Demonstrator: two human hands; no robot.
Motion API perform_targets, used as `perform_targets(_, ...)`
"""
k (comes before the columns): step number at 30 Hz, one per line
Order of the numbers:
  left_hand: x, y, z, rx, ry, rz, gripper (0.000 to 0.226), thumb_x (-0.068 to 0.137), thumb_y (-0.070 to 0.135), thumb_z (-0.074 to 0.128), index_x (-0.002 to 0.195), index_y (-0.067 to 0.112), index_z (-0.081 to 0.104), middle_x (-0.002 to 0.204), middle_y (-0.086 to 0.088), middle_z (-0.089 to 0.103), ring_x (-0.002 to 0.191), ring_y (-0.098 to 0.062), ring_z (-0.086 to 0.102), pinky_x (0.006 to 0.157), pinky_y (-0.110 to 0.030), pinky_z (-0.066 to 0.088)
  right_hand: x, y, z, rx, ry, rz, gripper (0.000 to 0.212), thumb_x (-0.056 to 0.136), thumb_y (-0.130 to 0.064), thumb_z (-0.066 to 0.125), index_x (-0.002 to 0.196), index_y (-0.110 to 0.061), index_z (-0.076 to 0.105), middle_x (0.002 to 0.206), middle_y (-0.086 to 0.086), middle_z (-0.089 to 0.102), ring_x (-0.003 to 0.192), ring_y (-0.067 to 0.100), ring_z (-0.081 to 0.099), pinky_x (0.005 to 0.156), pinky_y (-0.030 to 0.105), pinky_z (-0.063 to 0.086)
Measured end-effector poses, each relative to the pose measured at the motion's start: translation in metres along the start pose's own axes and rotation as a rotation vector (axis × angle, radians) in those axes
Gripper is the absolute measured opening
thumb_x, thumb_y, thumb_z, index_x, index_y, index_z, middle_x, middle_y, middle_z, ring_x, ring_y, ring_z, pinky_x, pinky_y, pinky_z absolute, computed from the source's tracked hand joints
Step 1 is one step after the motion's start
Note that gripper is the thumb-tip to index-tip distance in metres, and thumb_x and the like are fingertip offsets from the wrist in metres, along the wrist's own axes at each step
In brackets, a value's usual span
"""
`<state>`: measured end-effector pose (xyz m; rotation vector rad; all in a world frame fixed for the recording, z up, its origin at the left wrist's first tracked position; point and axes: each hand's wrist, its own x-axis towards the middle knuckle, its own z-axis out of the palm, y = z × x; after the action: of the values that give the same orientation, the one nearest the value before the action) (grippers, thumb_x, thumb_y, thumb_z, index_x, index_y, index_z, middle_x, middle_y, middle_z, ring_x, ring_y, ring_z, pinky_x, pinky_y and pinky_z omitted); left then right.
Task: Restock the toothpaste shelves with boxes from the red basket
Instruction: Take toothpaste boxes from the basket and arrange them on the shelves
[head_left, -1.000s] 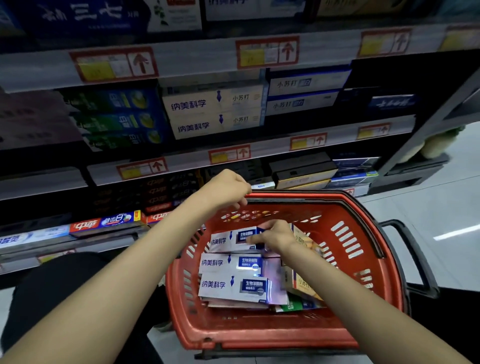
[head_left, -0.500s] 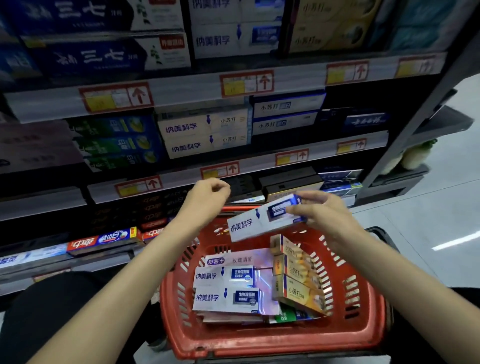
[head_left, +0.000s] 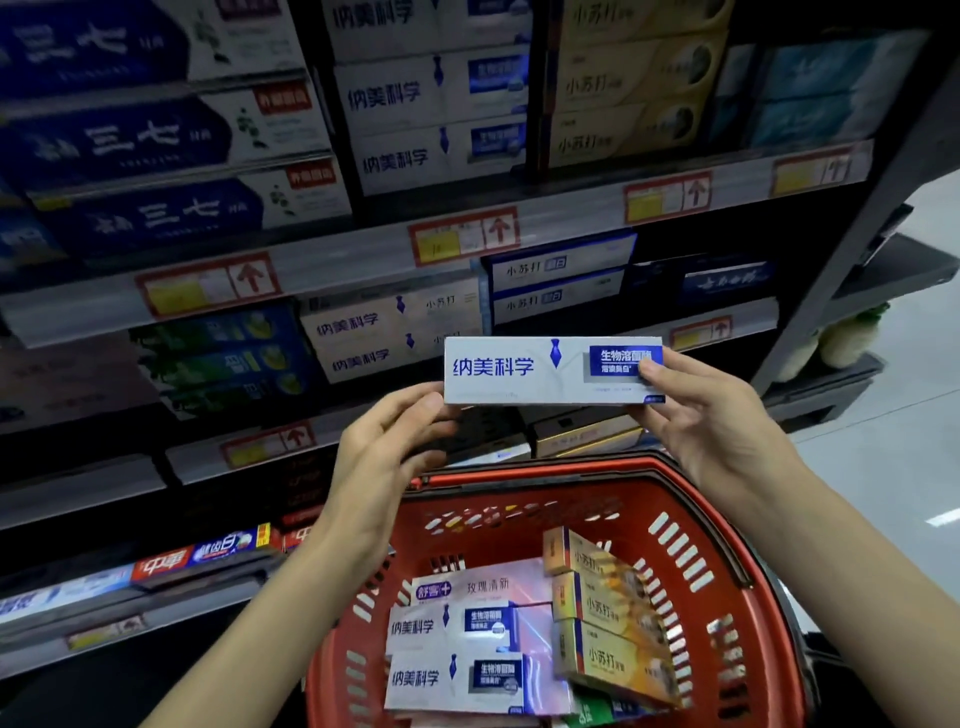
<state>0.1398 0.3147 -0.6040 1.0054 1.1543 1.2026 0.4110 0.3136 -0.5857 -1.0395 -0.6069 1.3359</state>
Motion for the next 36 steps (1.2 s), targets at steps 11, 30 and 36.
perform_targets(11, -0.001, 0.013, 0.003, -0.058, 0.161, 0.185, 0.036, 0.081, 0.027, 0.074, 0.113, 0.011, 0.072, 0.105, -0.007, 0.079, 0.101, -0.019, 0.074, 0.086, -0.029, 0.055, 0.008, -0.003, 0.024, 0.099, -0.07, -0.11, 0.052, 0.083, -0.009, 0.072, 0.134, -0.003, 0.061, 0.122, 0.015, 0.074, 0.116, 0.025, 0.07, 0.088, 0.026, 0.06)
perform_targets(30, 0.06, 0.123, 0.045, 0.444, 0.563, 0.547, 0.029, 0.102, 0.028, 0.059, 0.13, 0.031, 0.065, 0.116, 0.014, 0.065, 0.11, -0.008, 0.059, 0.098, -0.036, 0.053, 0.063, -0.077, 0.115, -0.497, -0.061, -0.694, 0.058, 0.091, 0.007, 0.055, 0.134, -0.03, 0.067, 0.129, -0.006, 0.068, 0.113, -0.001, 0.064, 0.086, 0.01, 0.051)
perform_targets(36, 0.077, 0.143, 0.043, 0.588, 0.53, 0.445, 0.049, 0.102, 0.035, 0.052, 0.15, 0.025, 0.05, 0.131, -0.002, 0.06, 0.111, -0.026, 0.064, 0.092, -0.045, 0.057, 0.091, -0.094, 0.133, -0.652, -0.085, -0.642, 0.053, 0.083, 0.013, 0.049, 0.099, -0.031, 0.073, 0.09, -0.023, 0.077, 0.086, -0.007, 0.067, 0.074, 0.007, 0.048)
